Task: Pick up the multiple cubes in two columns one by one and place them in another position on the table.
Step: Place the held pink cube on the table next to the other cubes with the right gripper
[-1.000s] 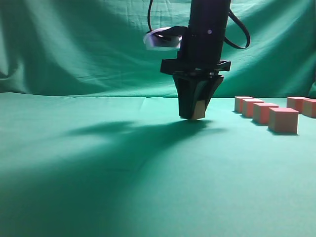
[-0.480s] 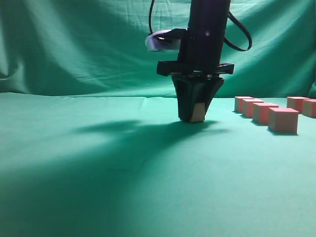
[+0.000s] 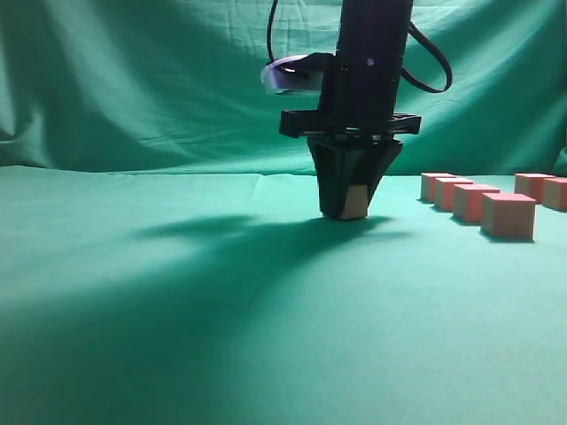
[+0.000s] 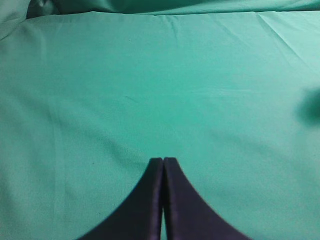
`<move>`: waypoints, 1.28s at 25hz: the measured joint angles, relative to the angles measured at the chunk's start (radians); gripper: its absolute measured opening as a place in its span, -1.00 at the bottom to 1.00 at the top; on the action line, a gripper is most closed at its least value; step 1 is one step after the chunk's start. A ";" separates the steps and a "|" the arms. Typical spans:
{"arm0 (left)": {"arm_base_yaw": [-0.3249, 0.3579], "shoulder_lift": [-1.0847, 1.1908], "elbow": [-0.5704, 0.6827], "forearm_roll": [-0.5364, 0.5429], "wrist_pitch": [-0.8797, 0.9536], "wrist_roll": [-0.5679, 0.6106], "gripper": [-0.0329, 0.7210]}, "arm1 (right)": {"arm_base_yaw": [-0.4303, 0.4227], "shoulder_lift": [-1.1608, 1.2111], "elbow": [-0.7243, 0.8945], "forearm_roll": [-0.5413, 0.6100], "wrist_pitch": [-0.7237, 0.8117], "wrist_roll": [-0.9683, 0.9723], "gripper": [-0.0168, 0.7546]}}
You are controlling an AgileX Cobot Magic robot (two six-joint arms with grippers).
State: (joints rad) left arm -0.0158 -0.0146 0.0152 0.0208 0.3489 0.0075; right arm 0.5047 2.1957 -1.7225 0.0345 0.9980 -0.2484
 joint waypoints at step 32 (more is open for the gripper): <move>0.000 0.000 0.000 0.000 0.000 0.000 -0.91 | 0.000 -0.190 -0.351 -0.017 0.243 0.093 0.48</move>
State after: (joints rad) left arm -0.0158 -0.0146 0.0152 0.0208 0.3489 0.0075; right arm 0.5047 2.0054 -2.0736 0.0177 1.2411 -0.1552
